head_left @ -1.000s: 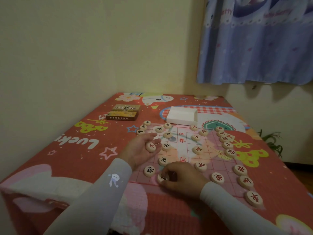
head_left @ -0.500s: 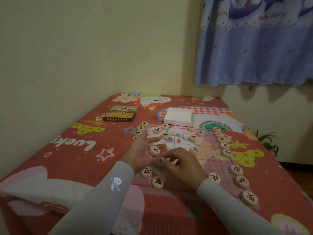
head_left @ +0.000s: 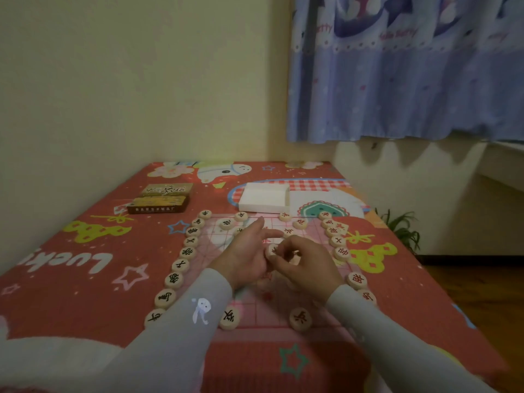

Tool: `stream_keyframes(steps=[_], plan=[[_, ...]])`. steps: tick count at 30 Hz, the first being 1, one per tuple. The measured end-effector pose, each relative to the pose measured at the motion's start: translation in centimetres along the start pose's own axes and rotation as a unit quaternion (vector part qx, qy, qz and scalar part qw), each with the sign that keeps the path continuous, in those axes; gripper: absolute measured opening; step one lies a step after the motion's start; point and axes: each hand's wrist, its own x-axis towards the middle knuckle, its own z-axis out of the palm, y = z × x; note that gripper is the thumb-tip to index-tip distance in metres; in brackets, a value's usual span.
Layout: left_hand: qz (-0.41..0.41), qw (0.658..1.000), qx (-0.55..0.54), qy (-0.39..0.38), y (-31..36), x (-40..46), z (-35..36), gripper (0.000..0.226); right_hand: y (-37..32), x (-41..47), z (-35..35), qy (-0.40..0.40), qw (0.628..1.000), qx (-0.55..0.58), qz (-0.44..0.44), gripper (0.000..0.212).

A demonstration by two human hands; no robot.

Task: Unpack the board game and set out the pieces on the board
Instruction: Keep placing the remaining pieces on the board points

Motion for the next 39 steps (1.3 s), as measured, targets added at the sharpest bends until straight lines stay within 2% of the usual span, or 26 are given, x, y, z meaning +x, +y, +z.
stream_keyframes(steps=[2, 3, 5, 7, 9, 11, 16, 19, 28, 33, 39], plan=[[0.072, 0.991, 0.106, 0.048, -0.1, 0.8, 0.5, 0.040, 1.2, -0.2, -1.3, 0.022, 0.999, -0.010, 0.027, 0.014], [0.118, 0.971, 0.192, 0.075, -0.1, 1.2, 0.5, 0.032, 2.0, -0.3, -2.1, 0.031, 0.999, -0.016, 0.040, 0.013], [0.211, 0.888, 0.391, 0.115, 0.1, 1.7, -0.3, 0.026, 3.7, -0.4, -3.6, 0.055, 0.996, -0.036, 0.061, 0.013], [0.256, 0.797, 0.534, 0.118, 0.4, 1.9, -0.9, 0.027, 5.4, -0.5, -5.0, 0.083, 0.990, -0.056, 0.100, 0.013], [0.265, 0.742, 0.606, 0.108, 0.9, 2.4, -1.0, 0.025, 6.9, -0.5, -6.1, 0.079, 0.981, -0.083, 0.154, 0.013], [0.270, 0.701, 0.651, 0.108, 1.3, 3.3, -1.2, 0.024, 8.1, -0.6, -6.7, 0.054, 0.973, -0.107, 0.199, 0.016], [0.236, 0.648, 0.715, 0.111, 1.7, 5.3, -2.0, 0.032, 9.6, -0.8, -7.1, 0.011, 0.955, -0.158, 0.252, 0.023], [0.233, 0.640, 0.724, 0.110, 1.8, 6.1, -2.1, 0.032, 9.8, -0.8, -7.0, 0.001, 0.948, -0.166, 0.272, 0.025], [0.242, 0.645, 0.716, 0.112, 3.1, 7.2, -2.4, 0.028, 10.1, -0.5, -7.1, -0.015, 0.945, -0.166, 0.281, 0.021], [0.244, 0.651, 0.708, 0.129, 4.4, 8.6, -3.4, 0.024, 9.8, 1.4, -6.8, 0.045, 0.953, -0.174, 0.242, 0.018], [0.221, 0.647, 0.713, 0.155, 6.1, 10.4, -5.5, 0.021, 9.1, 6.4, -4.0, 0.039, 0.969, -0.158, 0.187, 0.022]])
